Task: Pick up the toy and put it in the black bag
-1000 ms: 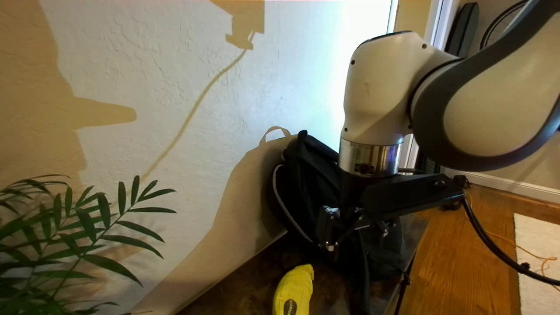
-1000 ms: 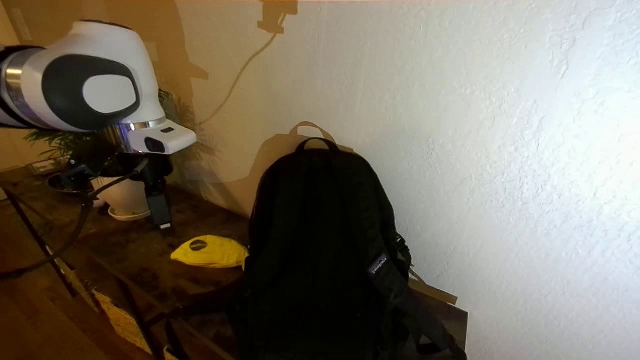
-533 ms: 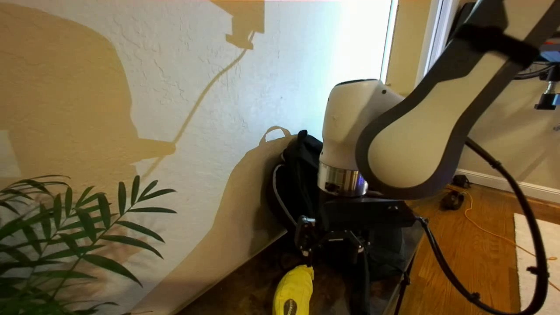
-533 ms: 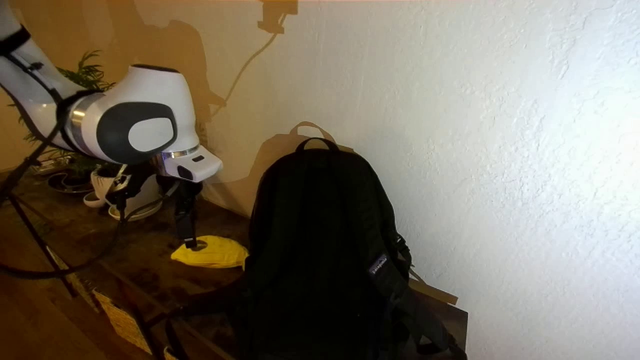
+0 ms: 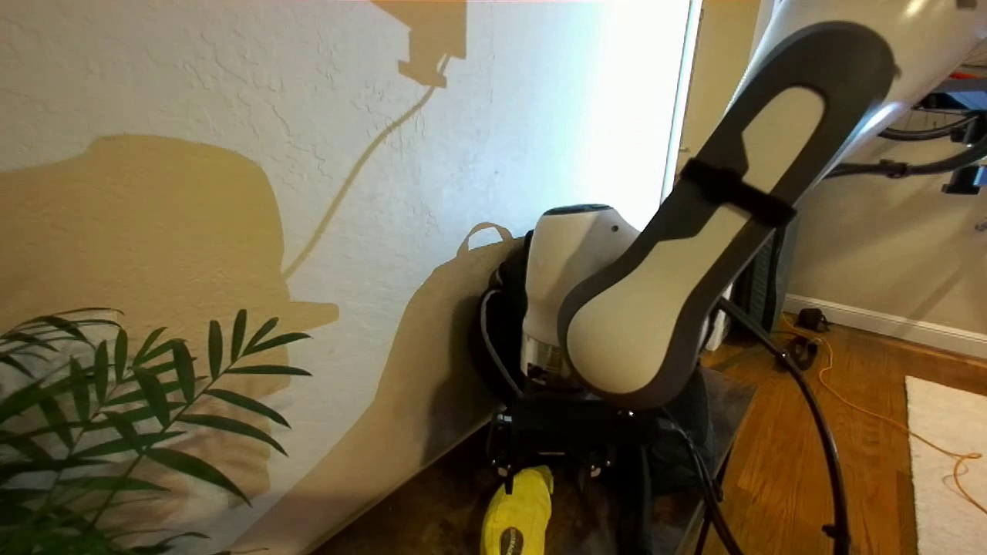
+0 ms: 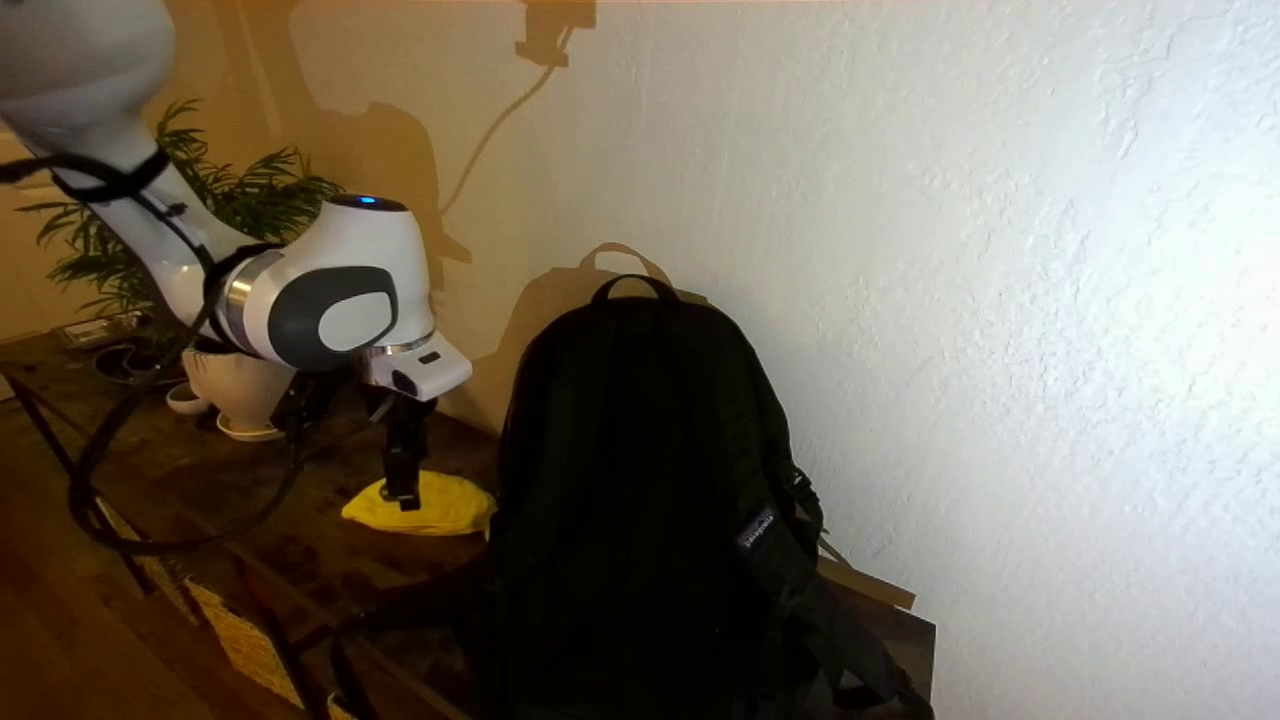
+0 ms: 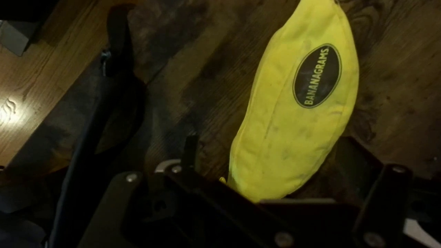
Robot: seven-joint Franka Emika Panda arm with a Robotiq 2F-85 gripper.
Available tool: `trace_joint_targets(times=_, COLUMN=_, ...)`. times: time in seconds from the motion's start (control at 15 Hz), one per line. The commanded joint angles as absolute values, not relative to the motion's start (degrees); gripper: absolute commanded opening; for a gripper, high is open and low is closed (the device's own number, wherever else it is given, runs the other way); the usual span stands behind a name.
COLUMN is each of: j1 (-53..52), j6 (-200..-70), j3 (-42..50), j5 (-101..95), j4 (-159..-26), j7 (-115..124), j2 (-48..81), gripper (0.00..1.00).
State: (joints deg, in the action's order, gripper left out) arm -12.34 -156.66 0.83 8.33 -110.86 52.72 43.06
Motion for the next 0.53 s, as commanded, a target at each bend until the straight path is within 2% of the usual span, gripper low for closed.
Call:
trace_joint_targets(times=0.0, j1=-14.3, j6=-156.1, j3=2.5, j5=9.7, j4=-105.1, j7=55.0, j2=48.0, gripper=1.0)
trace_joint_targets(times=0.47, j1=-14.6, j6=-155.6, j3=2.5, j5=10.8, j4=-97.7, j7=54.9, j2=54.2, gripper=1.0)
